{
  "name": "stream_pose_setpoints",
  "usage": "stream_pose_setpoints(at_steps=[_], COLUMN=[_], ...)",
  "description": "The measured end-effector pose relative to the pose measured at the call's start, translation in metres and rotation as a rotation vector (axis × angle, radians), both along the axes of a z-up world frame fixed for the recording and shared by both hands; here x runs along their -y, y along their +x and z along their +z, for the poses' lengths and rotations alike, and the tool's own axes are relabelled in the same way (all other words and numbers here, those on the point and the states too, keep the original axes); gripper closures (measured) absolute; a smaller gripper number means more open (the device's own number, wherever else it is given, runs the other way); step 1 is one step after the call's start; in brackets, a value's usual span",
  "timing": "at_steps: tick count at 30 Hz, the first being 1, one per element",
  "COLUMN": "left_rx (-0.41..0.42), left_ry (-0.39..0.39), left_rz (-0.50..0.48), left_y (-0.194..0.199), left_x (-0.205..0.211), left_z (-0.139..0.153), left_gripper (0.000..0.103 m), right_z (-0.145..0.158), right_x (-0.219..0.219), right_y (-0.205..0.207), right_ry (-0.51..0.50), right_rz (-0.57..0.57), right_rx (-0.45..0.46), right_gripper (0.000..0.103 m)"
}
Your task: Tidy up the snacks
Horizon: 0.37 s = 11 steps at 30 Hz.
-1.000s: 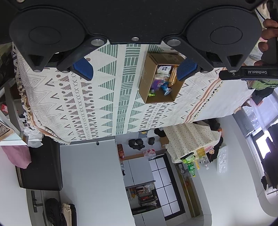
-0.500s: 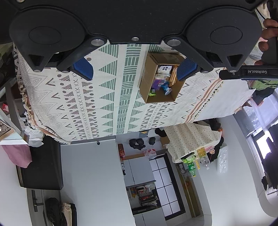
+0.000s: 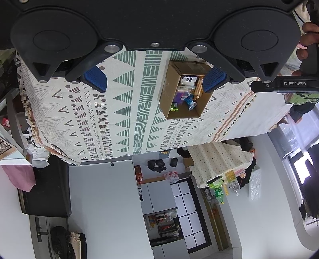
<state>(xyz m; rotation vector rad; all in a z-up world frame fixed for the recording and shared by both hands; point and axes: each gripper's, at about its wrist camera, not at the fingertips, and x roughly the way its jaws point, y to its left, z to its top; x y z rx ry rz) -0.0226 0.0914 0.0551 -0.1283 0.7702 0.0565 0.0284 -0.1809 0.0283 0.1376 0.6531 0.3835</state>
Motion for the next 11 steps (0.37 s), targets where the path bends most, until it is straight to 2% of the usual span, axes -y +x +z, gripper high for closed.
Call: stream_pose_setpoints(at_steps=[11], left_rx=[-0.003], left_ry=[-0.003], left_rz=[0.001], left_y=[0.0002], left_x=[0.0008], left_z=[-0.0021], left_gripper=[0.0], right_z=[0.0004], right_x=[-0.0004], right_y=[-0.0004], right_ry=[-0.001], right_rz=[0.001], right_rx=[-0.002], right_gripper=[0.0])
